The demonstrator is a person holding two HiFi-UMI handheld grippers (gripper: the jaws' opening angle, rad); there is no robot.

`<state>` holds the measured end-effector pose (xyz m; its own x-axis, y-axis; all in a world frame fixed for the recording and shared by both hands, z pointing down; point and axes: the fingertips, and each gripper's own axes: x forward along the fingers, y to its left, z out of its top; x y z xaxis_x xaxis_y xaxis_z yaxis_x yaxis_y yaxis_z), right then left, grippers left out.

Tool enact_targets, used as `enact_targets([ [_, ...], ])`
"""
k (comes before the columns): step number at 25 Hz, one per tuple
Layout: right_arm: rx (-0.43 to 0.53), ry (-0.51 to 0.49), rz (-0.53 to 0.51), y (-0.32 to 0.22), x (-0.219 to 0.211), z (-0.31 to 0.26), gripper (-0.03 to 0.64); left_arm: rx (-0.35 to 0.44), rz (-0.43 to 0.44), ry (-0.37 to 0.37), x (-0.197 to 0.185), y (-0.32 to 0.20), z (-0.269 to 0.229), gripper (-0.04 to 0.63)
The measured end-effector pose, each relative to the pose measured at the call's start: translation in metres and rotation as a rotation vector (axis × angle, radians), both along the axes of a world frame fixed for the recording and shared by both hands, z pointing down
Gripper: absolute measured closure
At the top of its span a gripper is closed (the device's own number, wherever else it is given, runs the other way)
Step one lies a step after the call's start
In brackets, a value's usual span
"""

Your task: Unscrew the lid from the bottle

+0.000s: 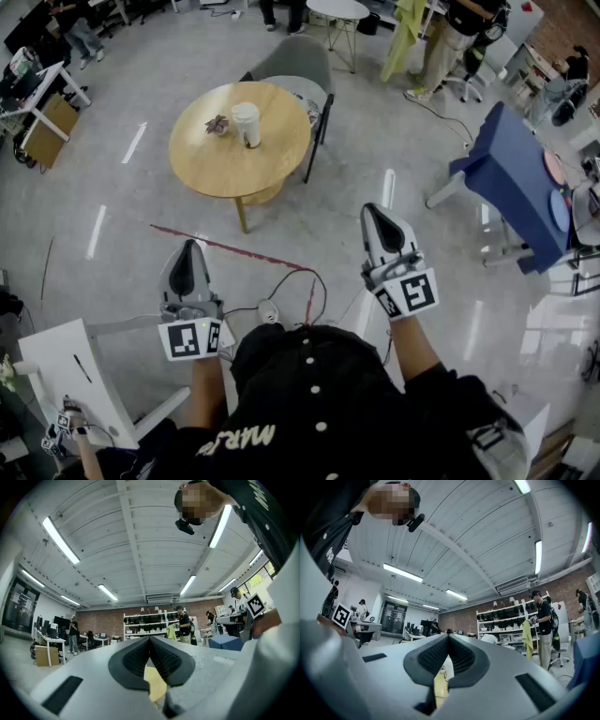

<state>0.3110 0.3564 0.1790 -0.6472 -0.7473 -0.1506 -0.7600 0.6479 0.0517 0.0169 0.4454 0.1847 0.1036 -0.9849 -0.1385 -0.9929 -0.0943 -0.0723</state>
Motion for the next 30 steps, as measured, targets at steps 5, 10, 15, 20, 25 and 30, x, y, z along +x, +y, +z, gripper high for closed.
enact_targets([
  [5,0.002,0.004,-0.01,-0.002,-0.002,0.0,0.618,-0.003,-0.003,0.0,0.001,-0.002,0.002,0.592],
  [10,-0.015,0.0,-0.012,-0.003,-0.002,0.003,0.618,0.007,0.005,-0.021,0.008,0.001,0.0,0.592],
  [15,-0.022,-0.008,-0.004,0.0,-0.004,0.01,0.618,-0.008,-0.019,0.018,0.002,0.003,0.007,0.592],
  [20,-0.027,-0.045,-0.033,0.004,-0.009,0.012,0.617,-0.019,-0.01,0.018,-0.001,0.005,0.009,0.592],
  [25,-0.045,-0.042,-0.053,0.003,-0.022,0.017,0.572,-0.023,-0.008,-0.029,-0.009,0.001,0.018,0.521],
  [30,-0.071,-0.042,-0.044,-0.009,-0.045,0.021,0.321,-0.054,0.011,0.04,-0.034,-0.012,0.025,0.268],
])
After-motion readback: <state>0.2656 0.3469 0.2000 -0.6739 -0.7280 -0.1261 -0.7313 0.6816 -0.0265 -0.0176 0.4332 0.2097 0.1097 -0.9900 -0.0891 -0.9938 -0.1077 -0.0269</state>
